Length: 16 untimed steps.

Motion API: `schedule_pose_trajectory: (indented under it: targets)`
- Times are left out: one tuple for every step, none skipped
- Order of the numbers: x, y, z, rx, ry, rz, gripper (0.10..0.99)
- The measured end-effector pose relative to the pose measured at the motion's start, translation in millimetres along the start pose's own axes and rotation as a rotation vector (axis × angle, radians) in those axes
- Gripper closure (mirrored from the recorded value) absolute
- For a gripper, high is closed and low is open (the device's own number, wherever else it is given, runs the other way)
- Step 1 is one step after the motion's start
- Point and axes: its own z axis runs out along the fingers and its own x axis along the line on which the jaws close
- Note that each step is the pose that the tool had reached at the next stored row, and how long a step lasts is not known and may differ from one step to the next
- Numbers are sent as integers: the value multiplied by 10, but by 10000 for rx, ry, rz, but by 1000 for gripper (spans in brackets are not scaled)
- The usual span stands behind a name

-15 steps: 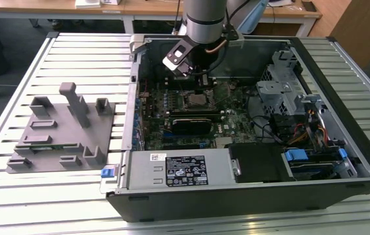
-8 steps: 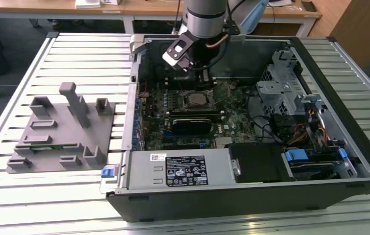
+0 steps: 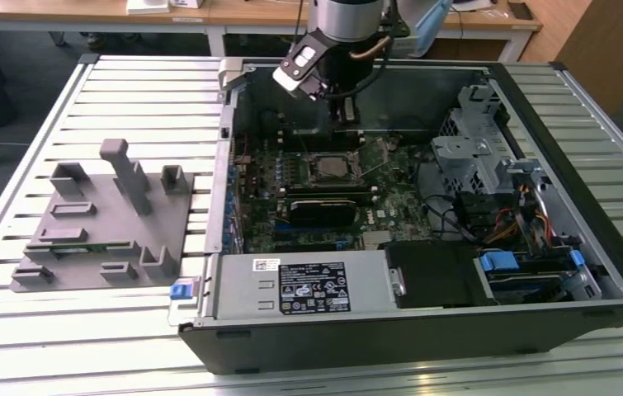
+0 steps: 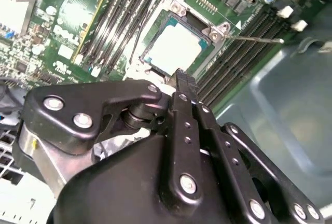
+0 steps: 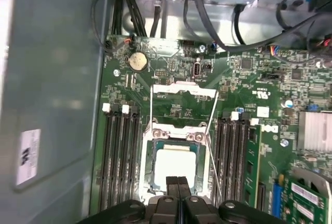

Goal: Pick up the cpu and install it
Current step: 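Close the cpu cover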

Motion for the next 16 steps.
schedule_pose_trajectory:
  targets:
    - [0, -1, -6, -5, 38, 47, 980]
    - [-21, -4, -6, -15, 96, 376, 980]
    - [-50, -4, -6, -16, 89, 479, 980]
    - [-50, 10, -3, -14, 91, 490, 980]
    - [-52, 34, 0, -8, 89, 492, 980]
    - [-54, 66, 3, 0, 89, 491, 980]
    - [-56, 98, 5, 8, 90, 492, 980]
    - [-58, 126, 7, 14, 90, 492, 980]
    - [-60, 155, 10, 21, 91, 492, 980]
    - [-61, 179, 12, 24, 92, 492, 980]
    - [-62, 190, 12, 27, 92, 491, 980]
    - [-65, 193, 12, 29, 99, 492, 980]
    - [-78, 194, 13, 27, 117, 493, 980]
    - [-100, 195, 13, 26, 148, 494, 980]
    - [-120, 195, 14, 25, 191, 497, 980]
    - [-135, 197, 15, 24, 238, 499, 980]
